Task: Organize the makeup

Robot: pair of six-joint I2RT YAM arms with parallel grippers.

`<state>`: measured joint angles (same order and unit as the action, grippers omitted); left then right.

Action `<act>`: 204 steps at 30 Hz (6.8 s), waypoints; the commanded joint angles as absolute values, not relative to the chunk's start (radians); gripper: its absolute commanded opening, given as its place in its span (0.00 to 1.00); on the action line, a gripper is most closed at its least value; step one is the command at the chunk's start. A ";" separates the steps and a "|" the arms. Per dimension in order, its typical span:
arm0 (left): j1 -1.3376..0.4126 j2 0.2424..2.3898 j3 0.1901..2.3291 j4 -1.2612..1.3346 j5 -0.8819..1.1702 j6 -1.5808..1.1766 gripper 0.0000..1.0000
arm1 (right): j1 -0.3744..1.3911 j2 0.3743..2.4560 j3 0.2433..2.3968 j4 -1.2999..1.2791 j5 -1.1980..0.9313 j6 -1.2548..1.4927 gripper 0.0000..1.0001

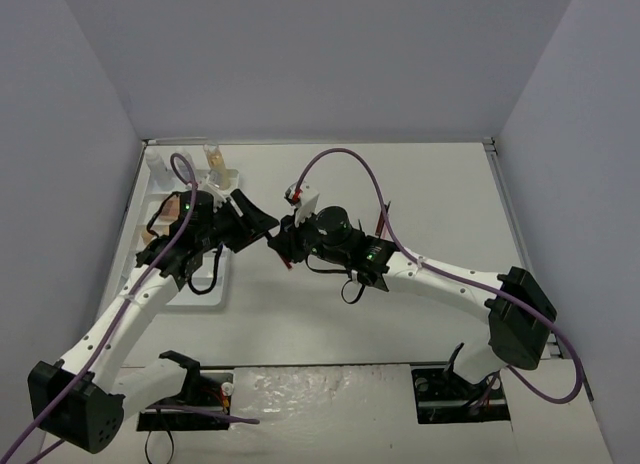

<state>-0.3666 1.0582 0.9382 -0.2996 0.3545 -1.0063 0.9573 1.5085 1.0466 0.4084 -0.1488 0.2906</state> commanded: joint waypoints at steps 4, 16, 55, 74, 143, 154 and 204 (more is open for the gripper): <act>-0.391 1.057 0.980 -0.206 0.326 -1.035 0.37 | 0.960 1.450 1.067 0.502 -0.090 0.321 0.00; -0.437 1.079 0.958 -0.187 0.292 -1.045 0.04 | 0.956 1.469 1.093 0.470 -0.031 0.356 0.01; 0.424 1.439 0.883 -0.223 0.148 -0.958 0.01 | 0.723 1.036 0.863 0.006 0.180 0.275 1.00; 0.448 1.321 0.964 -0.374 0.115 -0.916 0.67 | 0.613 1.170 0.921 -0.084 0.287 0.374 0.97; -0.245 1.016 1.001 -0.203 0.389 -0.903 0.97 | 0.767 1.425 1.020 0.414 -0.122 0.315 0.00; -0.408 1.077 1.046 -0.093 0.256 -0.968 0.87 | 0.837 1.406 1.018 0.518 -0.208 0.374 0.00; 0.193 1.234 0.801 -0.227 0.033 -1.144 0.00 | 0.658 1.198 0.941 0.010 0.082 0.265 0.97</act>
<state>0.1105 1.1951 0.7900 -0.2780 0.0297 -1.1017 0.6665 1.2294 0.9367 0.0230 0.0160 0.2947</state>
